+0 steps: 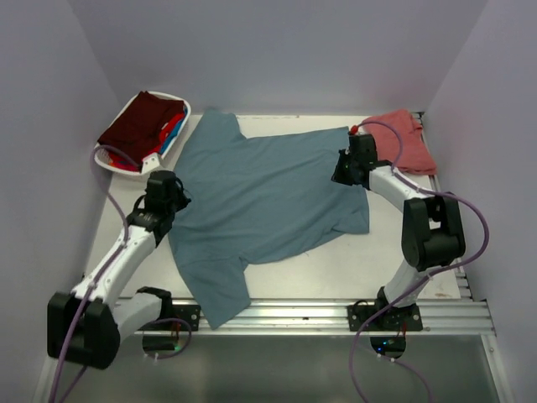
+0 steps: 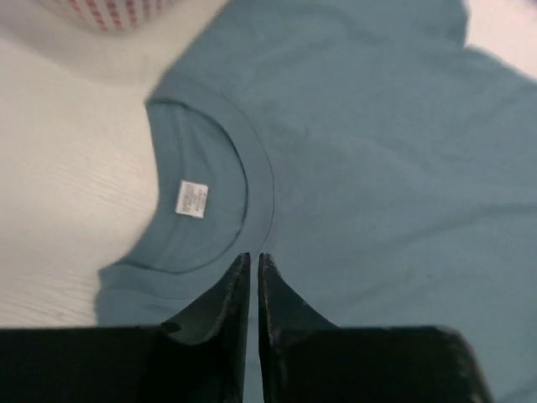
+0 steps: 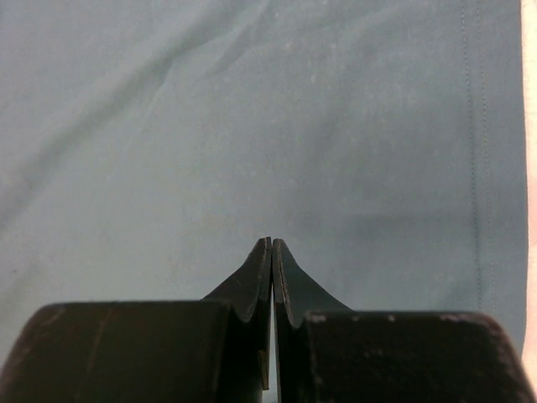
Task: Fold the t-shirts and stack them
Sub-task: Flatten the tshirt out
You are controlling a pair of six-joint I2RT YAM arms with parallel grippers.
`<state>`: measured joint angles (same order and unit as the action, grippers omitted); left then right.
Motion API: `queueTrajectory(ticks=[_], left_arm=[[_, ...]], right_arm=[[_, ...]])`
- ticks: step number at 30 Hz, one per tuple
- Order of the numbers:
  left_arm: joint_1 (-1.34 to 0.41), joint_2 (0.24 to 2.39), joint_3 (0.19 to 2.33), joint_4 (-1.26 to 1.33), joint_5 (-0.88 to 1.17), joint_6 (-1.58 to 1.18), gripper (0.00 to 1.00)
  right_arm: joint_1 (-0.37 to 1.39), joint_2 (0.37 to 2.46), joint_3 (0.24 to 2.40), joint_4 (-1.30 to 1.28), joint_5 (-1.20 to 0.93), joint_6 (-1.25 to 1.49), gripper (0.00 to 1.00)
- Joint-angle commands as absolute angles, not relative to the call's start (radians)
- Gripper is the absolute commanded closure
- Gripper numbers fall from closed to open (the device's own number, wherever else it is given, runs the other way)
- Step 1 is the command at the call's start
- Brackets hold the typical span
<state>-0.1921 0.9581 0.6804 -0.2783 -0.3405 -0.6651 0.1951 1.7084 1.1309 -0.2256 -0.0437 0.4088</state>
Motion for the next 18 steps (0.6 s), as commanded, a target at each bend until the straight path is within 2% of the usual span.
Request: queueTrajectory(ticks=[1,2,7,18], left_arm=[[-0.193,1.18,0.658,-0.12,-0.207,-0.614,0.94],[-0.193,1.222,0.67,-0.071,-0.209,-0.614,1.0],[-0.193,1.478,0.791,0.021,-0.224,-0.606,1.0],[-0.193,1.816,0.956,0.089,-0.21,-0.578,1.0]], right_arm=[[0.192,1.753,1.181,-0.216,-0.032,0.416,1.0],[0.19,1.761,1.183,-0.21,-0.037,0.417,1.0],[0.192,1.764,1.169,-0.207,-0.029,0.413,1.0],[0.193,1.658,1.068,-0.271,0.028,0.423,1.0]])
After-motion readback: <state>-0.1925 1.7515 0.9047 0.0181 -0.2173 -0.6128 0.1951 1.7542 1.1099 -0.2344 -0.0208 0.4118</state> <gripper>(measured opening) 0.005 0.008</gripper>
